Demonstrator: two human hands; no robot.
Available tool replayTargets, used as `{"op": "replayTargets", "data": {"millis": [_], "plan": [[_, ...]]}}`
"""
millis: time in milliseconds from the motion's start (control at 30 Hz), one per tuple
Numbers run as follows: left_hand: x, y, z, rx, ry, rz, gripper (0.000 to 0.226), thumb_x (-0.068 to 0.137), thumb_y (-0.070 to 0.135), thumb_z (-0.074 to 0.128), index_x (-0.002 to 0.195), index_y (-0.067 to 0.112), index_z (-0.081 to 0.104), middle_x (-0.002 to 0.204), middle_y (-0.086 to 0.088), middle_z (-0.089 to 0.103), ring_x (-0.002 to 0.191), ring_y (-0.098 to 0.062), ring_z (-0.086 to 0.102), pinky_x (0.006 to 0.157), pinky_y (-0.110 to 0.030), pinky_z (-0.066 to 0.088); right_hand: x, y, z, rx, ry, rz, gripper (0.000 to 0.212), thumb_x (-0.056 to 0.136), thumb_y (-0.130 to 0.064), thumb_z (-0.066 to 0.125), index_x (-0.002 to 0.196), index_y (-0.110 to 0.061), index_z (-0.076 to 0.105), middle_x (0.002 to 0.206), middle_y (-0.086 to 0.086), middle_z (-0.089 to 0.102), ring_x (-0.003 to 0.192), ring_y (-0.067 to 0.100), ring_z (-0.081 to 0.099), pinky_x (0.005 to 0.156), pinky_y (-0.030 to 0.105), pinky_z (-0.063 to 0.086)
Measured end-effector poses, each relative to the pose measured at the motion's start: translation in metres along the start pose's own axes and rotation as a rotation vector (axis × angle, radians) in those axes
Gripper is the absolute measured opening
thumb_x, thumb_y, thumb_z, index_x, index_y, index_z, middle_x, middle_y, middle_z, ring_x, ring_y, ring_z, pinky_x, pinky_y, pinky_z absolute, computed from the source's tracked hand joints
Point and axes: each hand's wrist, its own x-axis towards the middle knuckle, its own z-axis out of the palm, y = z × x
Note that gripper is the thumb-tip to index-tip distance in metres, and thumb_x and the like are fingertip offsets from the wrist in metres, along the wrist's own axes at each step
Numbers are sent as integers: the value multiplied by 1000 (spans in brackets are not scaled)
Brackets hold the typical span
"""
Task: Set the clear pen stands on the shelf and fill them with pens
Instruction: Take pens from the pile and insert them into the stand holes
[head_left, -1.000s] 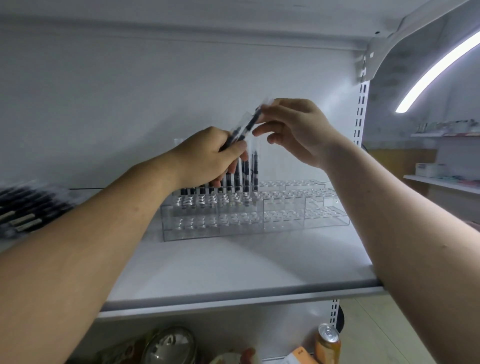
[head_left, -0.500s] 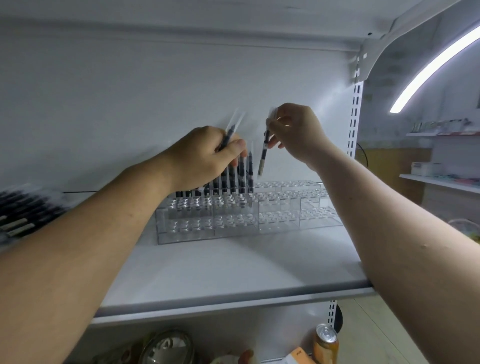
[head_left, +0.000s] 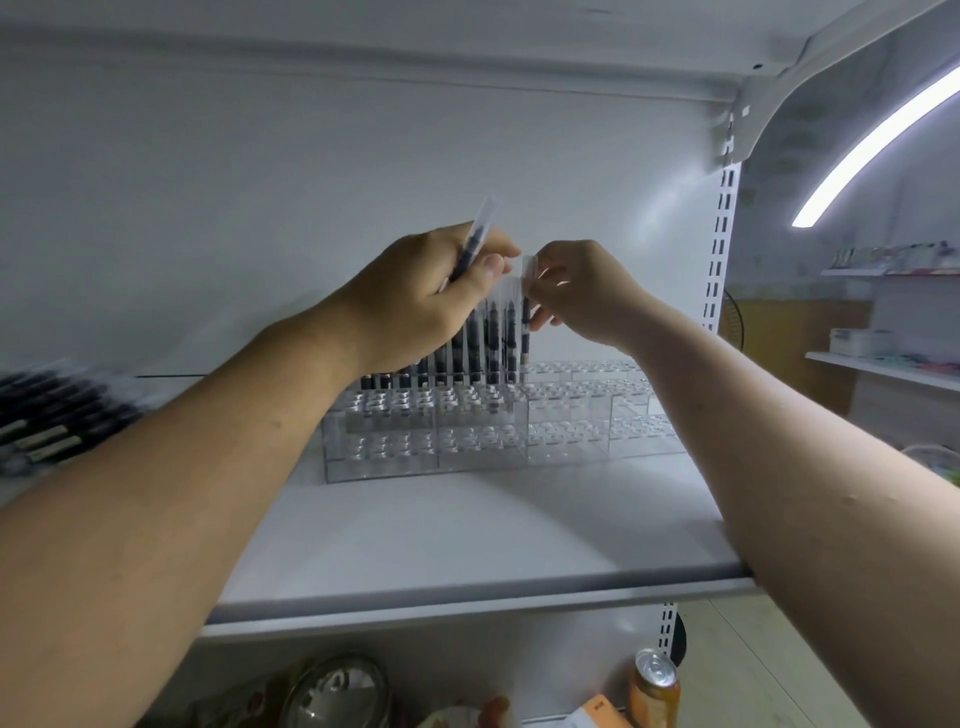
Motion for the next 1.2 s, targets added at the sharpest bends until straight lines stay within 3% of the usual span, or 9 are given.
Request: {"op": "replayTargets", "data": {"millis": [433,567,667,733,833,933,1000,1067,1200], "plan": [[1,0,2,32,-17,-43,38,114,34,41,144,20,59,145,4,62,138,-9,51,102,-8,31,-1,5,2,-53,-161,52,15,102,-14,63,91,-7,68,87,7,80,74,15,80,85,55,63],[0,2,0,55,-20,-53,38,114,36,40,142,22,61,145,4,62,138,-10,52,109,-21,36,1,12,-3,-151,-172,42,17,97,-24,72,87,-11,76,79,3,80,75,14,79,85,56,63],[0,0,0,58,-23,-71,39,114,38,39,140,21,63,145,0,63,138,-14,53,116,-34,38,5,13,-11,-181,-20,10,17,94,-35,77,96,-18,75,79,-3,78,74,11,76,73,35,62],[0,-1,0,80,-37,-65,42,114,40,37,131,14,65,136,-11,66,131,-23,57,114,-41,42,9,10,-15,-157,191,-49,15,93,-35,77,95,-22,72,80,-8,72,70,3,69,64,22,51],[2,-2,1,122,-42,-85,46,113,43,33,116,12,66,125,-23,65,119,-31,57,107,-44,44,11,-4,-18,153,322,-169,9,95,-20,73,86,-17,72,70,-7,68,54,0,60,60,20,46],[4,-2,1,143,-63,-132,35,113,48,31,104,23,54,116,-17,62,106,-26,55,97,-45,43,2,-23,-19,564,123,-206,13,99,-13,65,94,-8,75,71,8,69,56,22,58,51,28,40],[5,-4,2,155,-60,-140,29,113,49,31,105,27,47,114,-17,62,105,-29,56,98,-50,45,-3,-29,-19,690,-44,-182,18,104,-20,61,102,-8,74,79,12,69,61,25,58,53,31,38],[5,-5,3,158,-39,-150,43,113,47,32,106,12,54,102,-11,61,96,-24,57,96,-53,49,-5,-31,-18,706,-162,-178,19,104,-24,64,104,-7,73,86,13,69,65,24,59,55,30,40],[8,-8,4,125,-36,-155,45,113,48,33,105,13,58,73,3,45,59,-8,43,67,-44,46,-7,-29,-11,615,-231,-225,16,94,-17,76,99,-2,76,83,11,70,65,20,58,53,28,41]]}}
